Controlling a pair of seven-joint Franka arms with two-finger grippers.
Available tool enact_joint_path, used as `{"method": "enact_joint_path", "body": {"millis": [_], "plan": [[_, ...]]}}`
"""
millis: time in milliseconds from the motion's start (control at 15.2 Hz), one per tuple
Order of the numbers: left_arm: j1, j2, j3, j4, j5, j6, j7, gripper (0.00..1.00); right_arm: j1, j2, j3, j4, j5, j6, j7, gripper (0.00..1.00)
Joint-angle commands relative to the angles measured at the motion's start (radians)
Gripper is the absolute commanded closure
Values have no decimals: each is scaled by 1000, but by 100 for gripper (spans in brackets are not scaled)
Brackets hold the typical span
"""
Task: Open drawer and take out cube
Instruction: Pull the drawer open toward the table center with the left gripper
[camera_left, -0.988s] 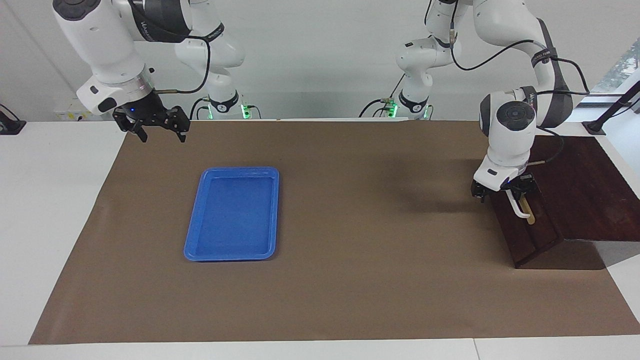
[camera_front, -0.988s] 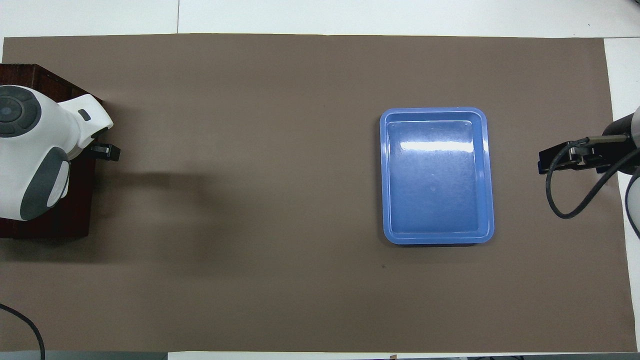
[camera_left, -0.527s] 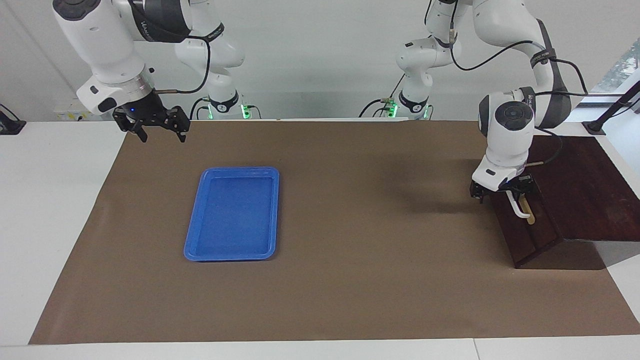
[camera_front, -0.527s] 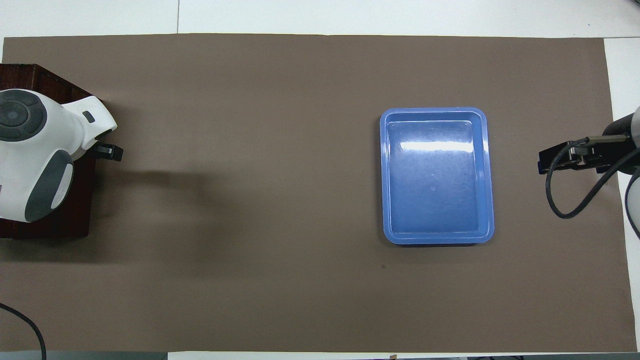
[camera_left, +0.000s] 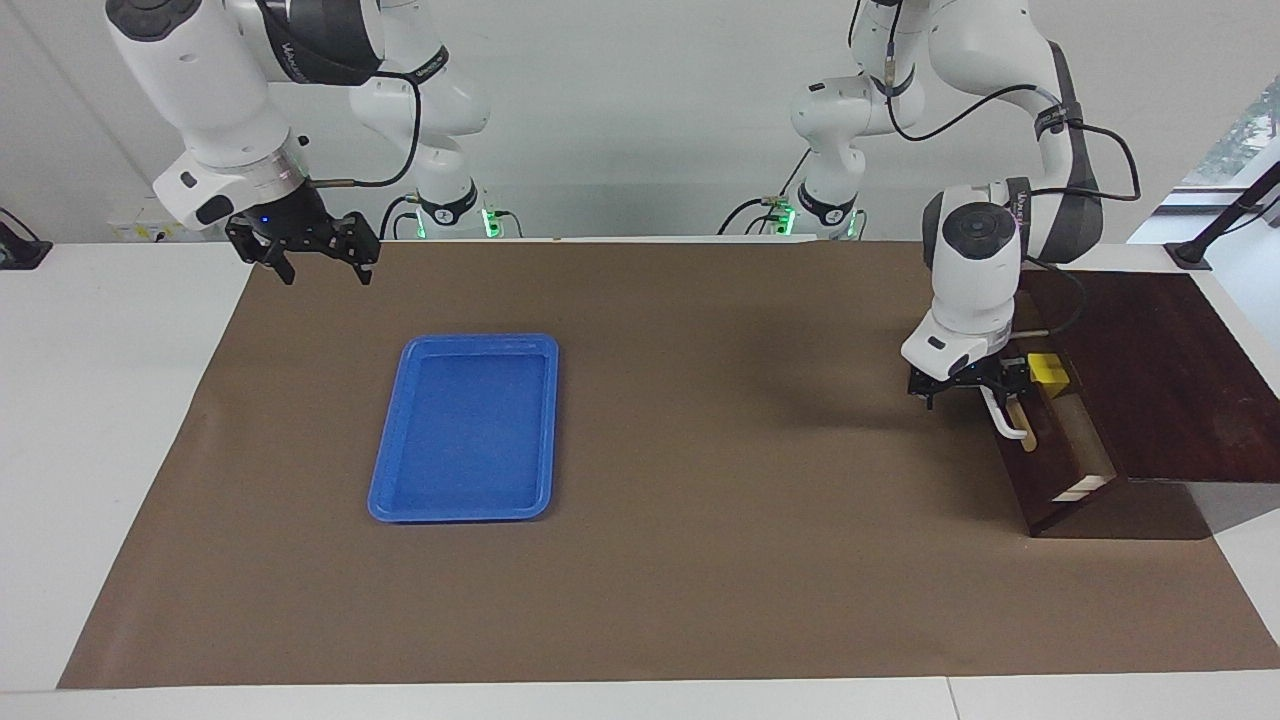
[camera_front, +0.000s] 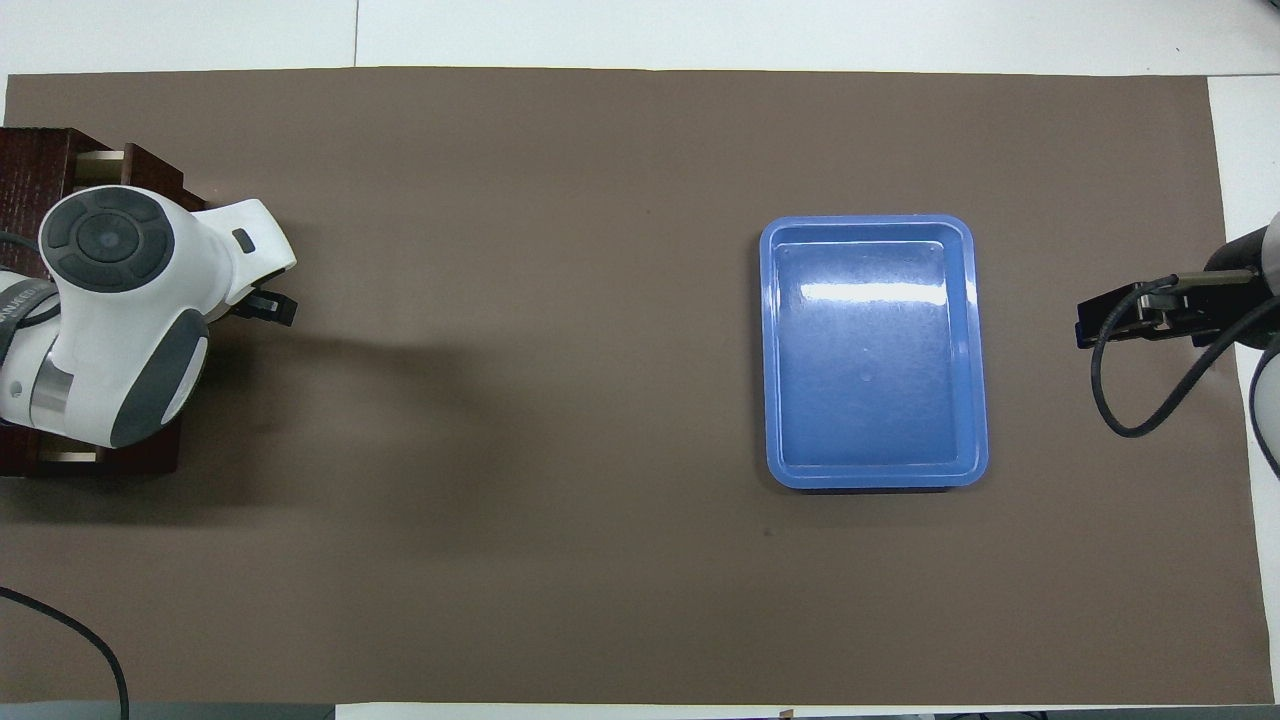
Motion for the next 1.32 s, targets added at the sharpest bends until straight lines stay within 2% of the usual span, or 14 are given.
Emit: {"method": "enact_joint_path", "body": {"millis": [0, 263, 527, 659, 856, 922, 1054, 1251], "plan": [[-70, -8, 2, -15, -4, -20, -4, 0, -10, -6, 5, -1, 13, 1, 14, 0], [-128, -9, 0, -14, -6, -36, -4, 0, -10, -8, 5, -1, 13, 1, 14, 0], [-133, -5, -1, 20, -9, -75, 22, 0, -10, -8, 5, -1, 13, 1, 14, 0], [-148, 15, -1, 114, -71, -176, 39, 0, -10, -6, 5, -1, 13, 1, 14, 0], [-159, 69, 3, 367, -221, -386, 27, 0, -10, -6, 5, -1, 13, 1, 14, 0], [-153, 72, 5, 421, -264, -435, 27, 0, -10, -8, 5, -1, 13, 1, 14, 0], [-136, 63, 17, 471, -320, -502, 15, 0, -5, -8, 5, -1, 13, 1, 14, 0], [-93, 37, 59, 489, -363, -507, -130, 0, -5, -8, 5, -1, 13, 1, 11, 0]]}}
